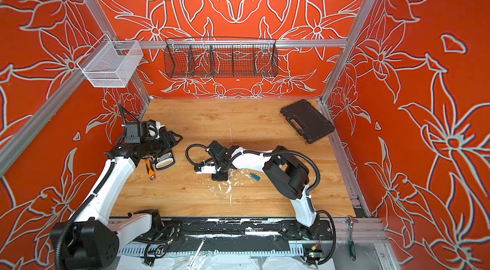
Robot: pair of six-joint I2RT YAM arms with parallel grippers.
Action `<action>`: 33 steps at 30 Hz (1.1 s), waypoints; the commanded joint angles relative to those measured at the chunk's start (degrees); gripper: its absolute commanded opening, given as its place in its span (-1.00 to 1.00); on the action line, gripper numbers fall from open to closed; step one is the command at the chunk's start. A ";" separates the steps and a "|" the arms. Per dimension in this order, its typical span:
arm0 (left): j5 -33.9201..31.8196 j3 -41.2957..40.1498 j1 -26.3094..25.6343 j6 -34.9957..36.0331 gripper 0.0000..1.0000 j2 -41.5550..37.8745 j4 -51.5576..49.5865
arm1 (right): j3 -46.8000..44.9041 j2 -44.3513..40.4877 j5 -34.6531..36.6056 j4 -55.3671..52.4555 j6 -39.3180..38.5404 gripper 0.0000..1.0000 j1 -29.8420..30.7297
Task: Close the usb drive cover
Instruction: Pick up the cover from the center of the board.
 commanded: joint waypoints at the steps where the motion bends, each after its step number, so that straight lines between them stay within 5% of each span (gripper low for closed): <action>1: -0.26 -0.67 0.37 -0.10 0.60 -0.72 0.34 | 0.04 0.48 0.55 -0.94 2.66 -0.18 0.30; 24: -0.43 -1.42 0.36 -0.42 0.60 -0.41 1.22 | 0.77 3.16 0.53 -0.55 9.25 -0.42 0.30; 33: 2.05 -2.42 0.36 0.72 0.53 0.63 0.09 | -3.50 -2.71 0.13 4.62 6.97 -0.53 0.04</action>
